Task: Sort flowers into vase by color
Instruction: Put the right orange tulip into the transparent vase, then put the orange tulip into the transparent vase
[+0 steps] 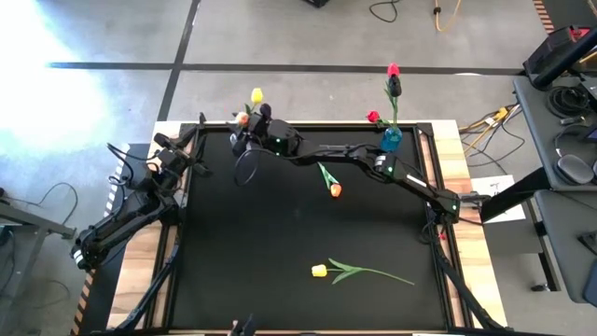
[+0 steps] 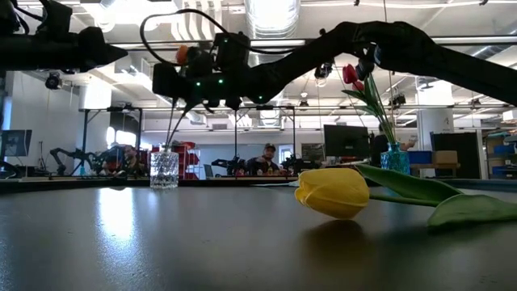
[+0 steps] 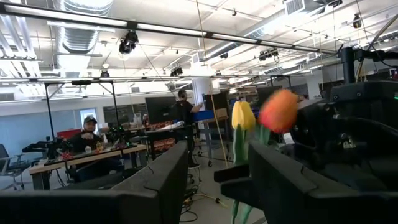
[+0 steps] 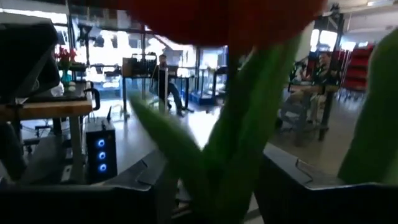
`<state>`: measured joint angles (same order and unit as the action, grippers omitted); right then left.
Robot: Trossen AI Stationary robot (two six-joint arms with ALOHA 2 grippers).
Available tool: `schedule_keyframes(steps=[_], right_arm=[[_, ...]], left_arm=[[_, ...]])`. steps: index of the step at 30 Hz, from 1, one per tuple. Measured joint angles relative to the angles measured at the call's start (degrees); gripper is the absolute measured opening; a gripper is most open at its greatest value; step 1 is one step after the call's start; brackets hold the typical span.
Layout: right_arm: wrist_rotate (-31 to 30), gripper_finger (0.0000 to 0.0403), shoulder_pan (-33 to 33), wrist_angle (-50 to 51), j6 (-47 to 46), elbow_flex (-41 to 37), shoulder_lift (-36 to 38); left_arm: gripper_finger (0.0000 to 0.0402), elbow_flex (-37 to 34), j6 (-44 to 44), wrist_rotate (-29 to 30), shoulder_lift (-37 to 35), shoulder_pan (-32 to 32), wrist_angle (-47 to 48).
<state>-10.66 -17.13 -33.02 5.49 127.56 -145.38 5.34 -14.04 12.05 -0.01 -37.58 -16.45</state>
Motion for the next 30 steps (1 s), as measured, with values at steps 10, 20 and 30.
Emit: schedule_keyframes(steps=[10,20,30], right_arm=[[-5.6,0.0186,1.4,18.8,0.6,7.4,0.5],[-9.0,0.0187,2.0,25.5,2.1,7.4,2.8],[-9.0,0.019,2.4,32.3,2.2,7.4,3.6]], left_arm=[[0.0154,0.0,0.0,0.0,0.0,0.0,0.0],[0.0154,0.0,0.0,0.0,0.0,0.0,0.2],[0.0154,0.0,0.0,0.0,0.0,0.0,0.4]])
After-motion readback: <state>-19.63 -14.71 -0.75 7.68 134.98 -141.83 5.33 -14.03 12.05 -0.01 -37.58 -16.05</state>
